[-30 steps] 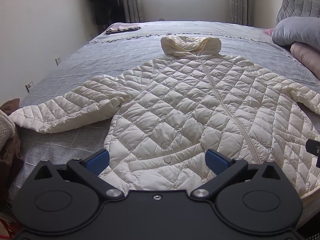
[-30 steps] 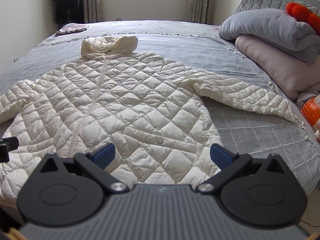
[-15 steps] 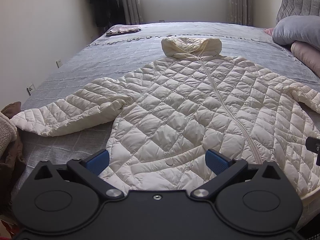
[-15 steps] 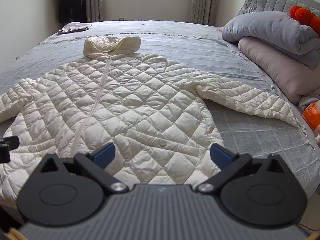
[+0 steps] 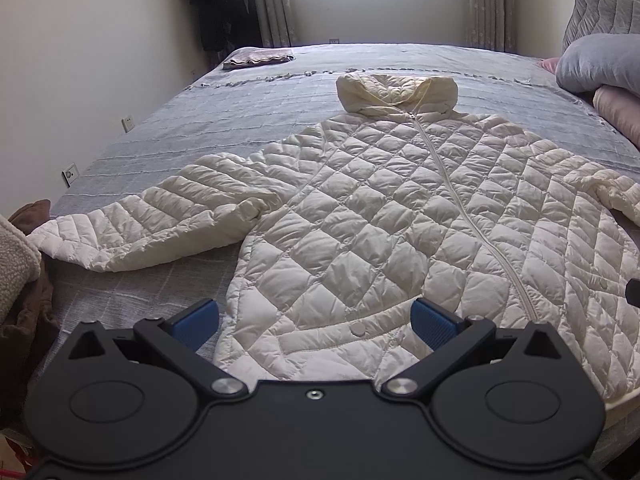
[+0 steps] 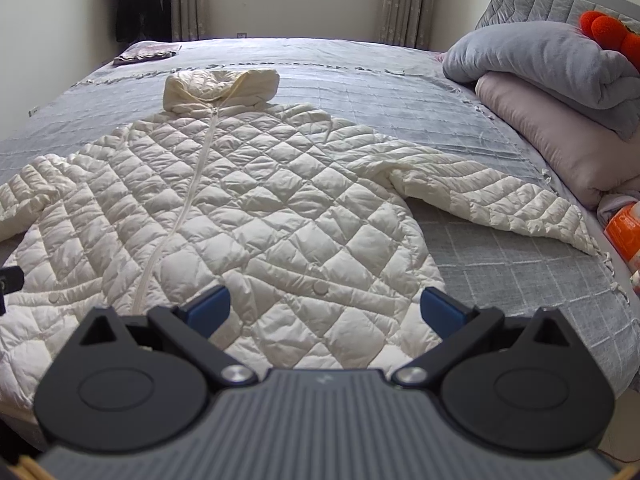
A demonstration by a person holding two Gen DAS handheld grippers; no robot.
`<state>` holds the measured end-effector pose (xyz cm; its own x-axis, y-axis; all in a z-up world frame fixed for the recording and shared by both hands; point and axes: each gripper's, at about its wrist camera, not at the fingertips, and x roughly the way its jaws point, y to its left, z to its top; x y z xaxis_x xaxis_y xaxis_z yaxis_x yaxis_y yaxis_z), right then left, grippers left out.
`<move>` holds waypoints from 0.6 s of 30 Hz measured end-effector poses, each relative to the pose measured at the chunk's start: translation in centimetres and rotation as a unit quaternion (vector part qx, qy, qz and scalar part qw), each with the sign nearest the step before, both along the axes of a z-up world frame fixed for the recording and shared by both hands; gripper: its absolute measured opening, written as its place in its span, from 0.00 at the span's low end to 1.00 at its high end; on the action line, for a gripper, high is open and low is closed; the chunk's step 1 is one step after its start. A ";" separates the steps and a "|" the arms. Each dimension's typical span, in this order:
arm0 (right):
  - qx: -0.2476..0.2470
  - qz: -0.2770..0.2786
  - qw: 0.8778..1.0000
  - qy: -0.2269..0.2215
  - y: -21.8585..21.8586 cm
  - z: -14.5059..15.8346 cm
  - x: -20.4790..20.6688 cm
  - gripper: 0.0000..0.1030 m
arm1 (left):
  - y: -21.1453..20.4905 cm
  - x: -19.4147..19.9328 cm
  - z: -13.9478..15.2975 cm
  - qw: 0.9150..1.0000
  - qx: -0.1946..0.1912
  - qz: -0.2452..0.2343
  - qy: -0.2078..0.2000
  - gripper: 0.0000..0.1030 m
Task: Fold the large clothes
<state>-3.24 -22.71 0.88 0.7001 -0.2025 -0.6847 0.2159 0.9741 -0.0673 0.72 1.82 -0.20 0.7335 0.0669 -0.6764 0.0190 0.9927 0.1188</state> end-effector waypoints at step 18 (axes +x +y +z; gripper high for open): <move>-0.012 0.003 1.000 -0.007 -0.8 0.1 0.4 1.00 | 1.3 0.8 0.0 1.000 -0.012 0.011 -0.003 1.00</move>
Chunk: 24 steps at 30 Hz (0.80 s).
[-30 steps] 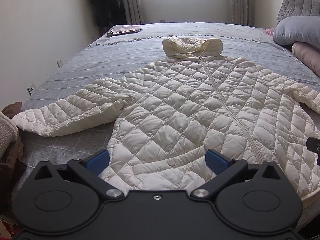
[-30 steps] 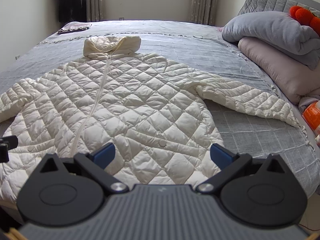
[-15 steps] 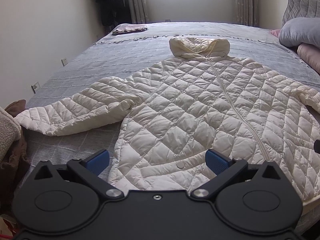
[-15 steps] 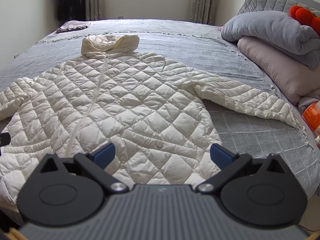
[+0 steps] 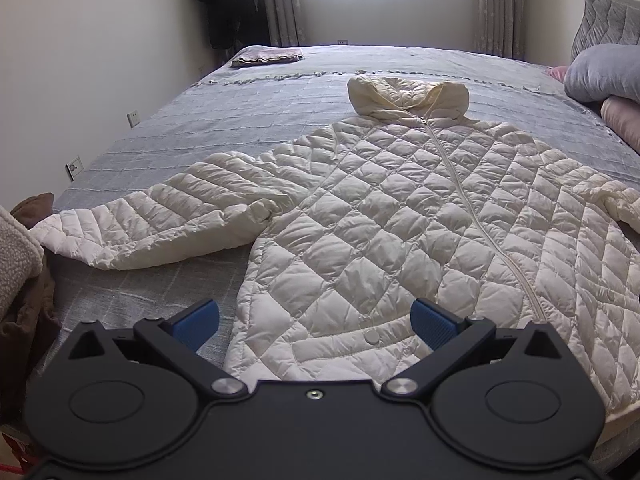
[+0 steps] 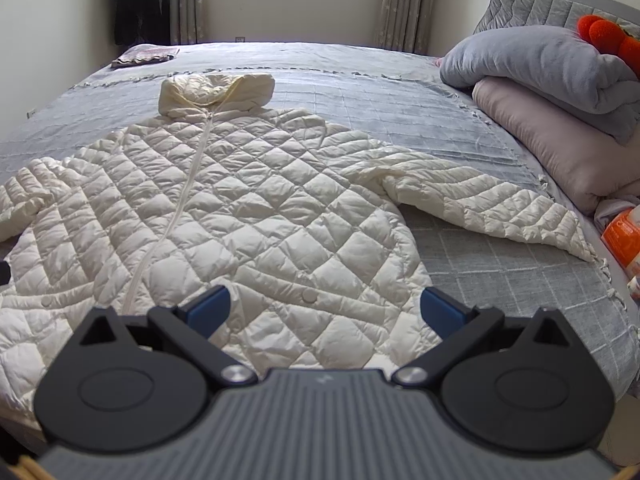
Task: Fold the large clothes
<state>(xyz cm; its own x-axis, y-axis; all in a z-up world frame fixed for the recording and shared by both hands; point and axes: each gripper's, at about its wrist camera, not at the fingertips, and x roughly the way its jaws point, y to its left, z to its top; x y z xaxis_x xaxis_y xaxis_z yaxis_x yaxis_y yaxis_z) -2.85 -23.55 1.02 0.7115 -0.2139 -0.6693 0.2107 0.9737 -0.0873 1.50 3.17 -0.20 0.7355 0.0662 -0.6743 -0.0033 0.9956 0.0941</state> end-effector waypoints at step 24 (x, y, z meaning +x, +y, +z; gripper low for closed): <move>0.244 0.000 0.970 0.014 -17.0 -7.8 12.8 0.90 | 14.2 14.8 -8.0 0.968 -0.240 0.062 0.033 0.50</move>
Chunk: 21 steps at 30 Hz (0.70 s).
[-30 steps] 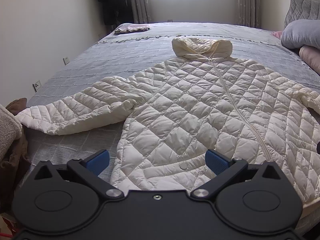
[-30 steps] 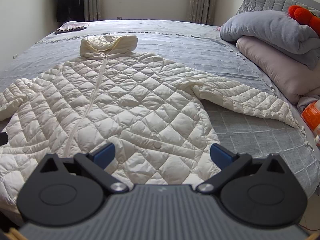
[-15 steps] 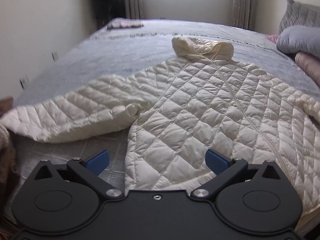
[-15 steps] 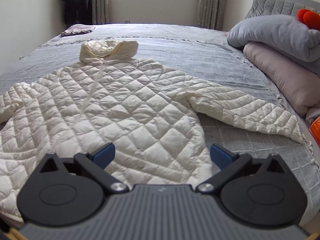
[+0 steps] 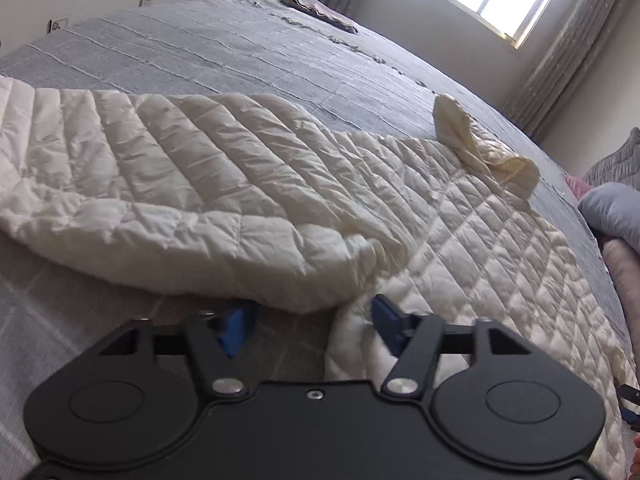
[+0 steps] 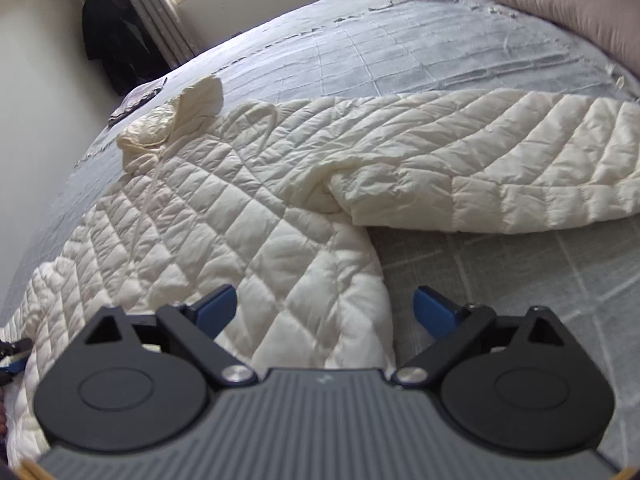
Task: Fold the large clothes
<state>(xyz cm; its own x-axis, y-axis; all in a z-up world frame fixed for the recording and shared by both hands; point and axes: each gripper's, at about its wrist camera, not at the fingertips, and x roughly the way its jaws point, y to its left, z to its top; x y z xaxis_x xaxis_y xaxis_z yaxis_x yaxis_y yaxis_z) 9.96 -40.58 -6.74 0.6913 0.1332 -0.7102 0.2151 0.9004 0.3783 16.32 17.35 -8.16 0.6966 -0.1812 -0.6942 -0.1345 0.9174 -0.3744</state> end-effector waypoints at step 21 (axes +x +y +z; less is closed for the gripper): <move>0.019 -0.096 0.994 -0.047 -4.7 -0.1 0.2 0.61 | -5.8 10.1 1.2 0.989 0.096 -0.100 -0.044 0.29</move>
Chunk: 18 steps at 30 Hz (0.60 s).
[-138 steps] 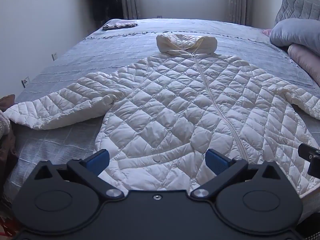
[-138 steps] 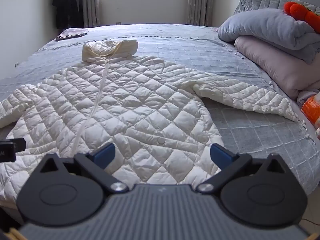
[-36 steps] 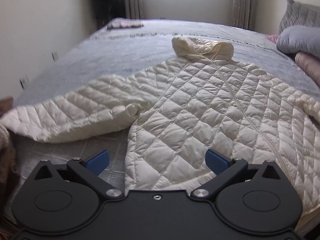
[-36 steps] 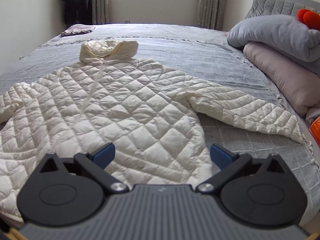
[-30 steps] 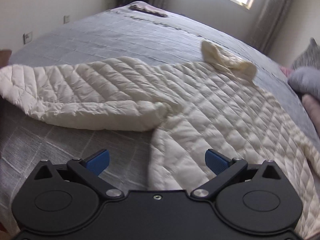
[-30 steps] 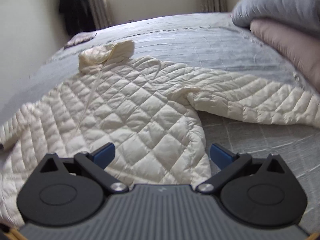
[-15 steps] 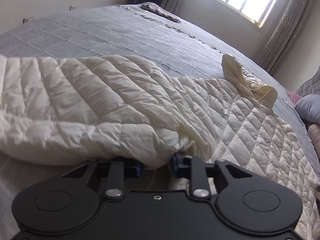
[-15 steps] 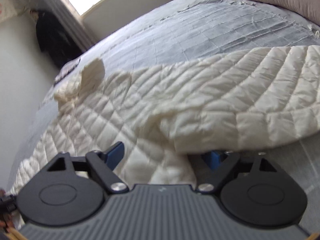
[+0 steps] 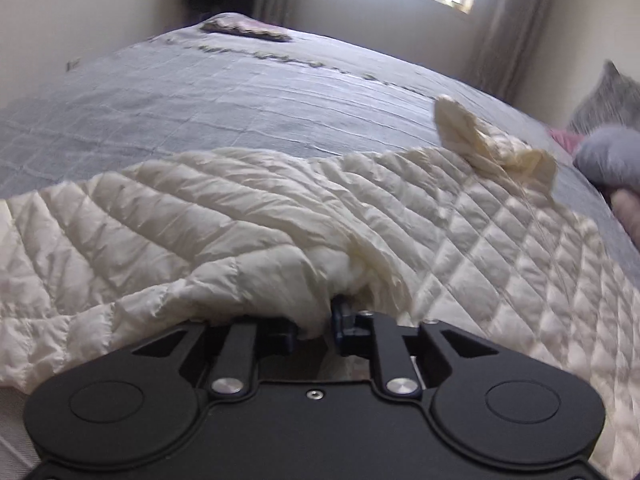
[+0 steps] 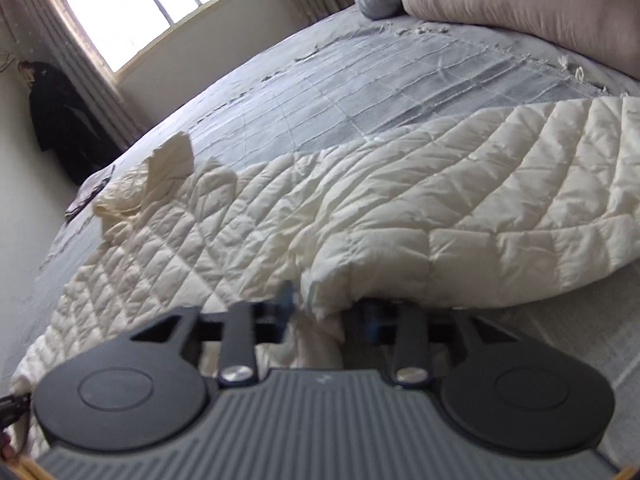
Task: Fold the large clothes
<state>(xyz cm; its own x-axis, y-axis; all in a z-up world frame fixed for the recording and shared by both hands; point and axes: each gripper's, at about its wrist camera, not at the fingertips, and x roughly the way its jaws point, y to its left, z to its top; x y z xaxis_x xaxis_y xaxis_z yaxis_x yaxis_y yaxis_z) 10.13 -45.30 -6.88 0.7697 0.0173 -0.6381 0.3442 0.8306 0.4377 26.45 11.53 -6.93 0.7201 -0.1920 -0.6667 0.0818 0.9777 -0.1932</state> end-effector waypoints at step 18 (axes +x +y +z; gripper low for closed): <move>0.045 0.102 0.992 0.051 7.7 0.3 -16.2 0.27 | 2.3 -19.9 -1.2 0.971 -0.138 -0.137 0.140 0.23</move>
